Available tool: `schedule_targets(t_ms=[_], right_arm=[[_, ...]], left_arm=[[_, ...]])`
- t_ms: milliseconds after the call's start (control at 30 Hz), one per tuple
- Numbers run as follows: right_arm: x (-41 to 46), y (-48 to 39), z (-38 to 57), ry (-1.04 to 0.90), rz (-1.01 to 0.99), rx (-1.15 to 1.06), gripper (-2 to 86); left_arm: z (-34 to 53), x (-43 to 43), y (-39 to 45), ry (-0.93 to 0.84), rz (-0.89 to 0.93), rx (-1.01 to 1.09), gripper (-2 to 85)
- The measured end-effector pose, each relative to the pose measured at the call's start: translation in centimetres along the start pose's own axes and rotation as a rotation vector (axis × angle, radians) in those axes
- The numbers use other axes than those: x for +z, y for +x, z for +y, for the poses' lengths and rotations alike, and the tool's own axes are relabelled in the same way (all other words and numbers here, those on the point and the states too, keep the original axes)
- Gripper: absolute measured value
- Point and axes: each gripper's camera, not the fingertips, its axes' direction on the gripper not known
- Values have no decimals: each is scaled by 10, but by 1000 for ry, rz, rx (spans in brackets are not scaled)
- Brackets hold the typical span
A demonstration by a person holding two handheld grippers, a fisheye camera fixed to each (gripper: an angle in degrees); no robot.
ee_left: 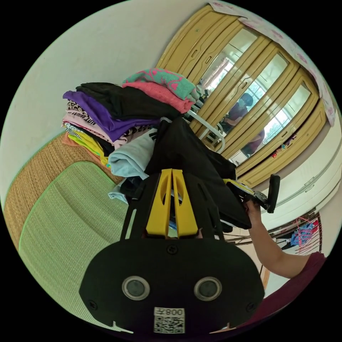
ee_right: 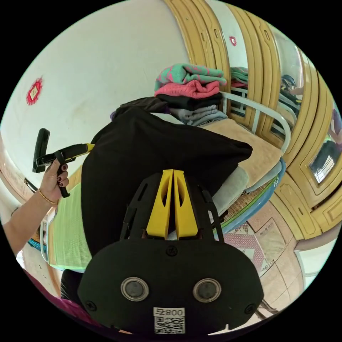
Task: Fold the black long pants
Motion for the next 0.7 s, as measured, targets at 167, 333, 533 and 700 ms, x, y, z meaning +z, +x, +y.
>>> schedule_targets(t_ms=[167, 333, 533, 700], right_arm=[[-41, 1, 23, 130, -90, 28, 1], [-49, -30, 77, 178, -173, -107, 1], [-39, -16, 89, 168, -171, -37, 2], [-62, 40, 111, 342, -71, 79, 6]], left_arm=[[9, -16, 72, 74, -38, 137, 0], [23, 25, 120, -52, -158, 254, 1], [58, 9, 146, -4, 7, 250, 1], [143, 12, 157, -107, -68, 309, 1]])
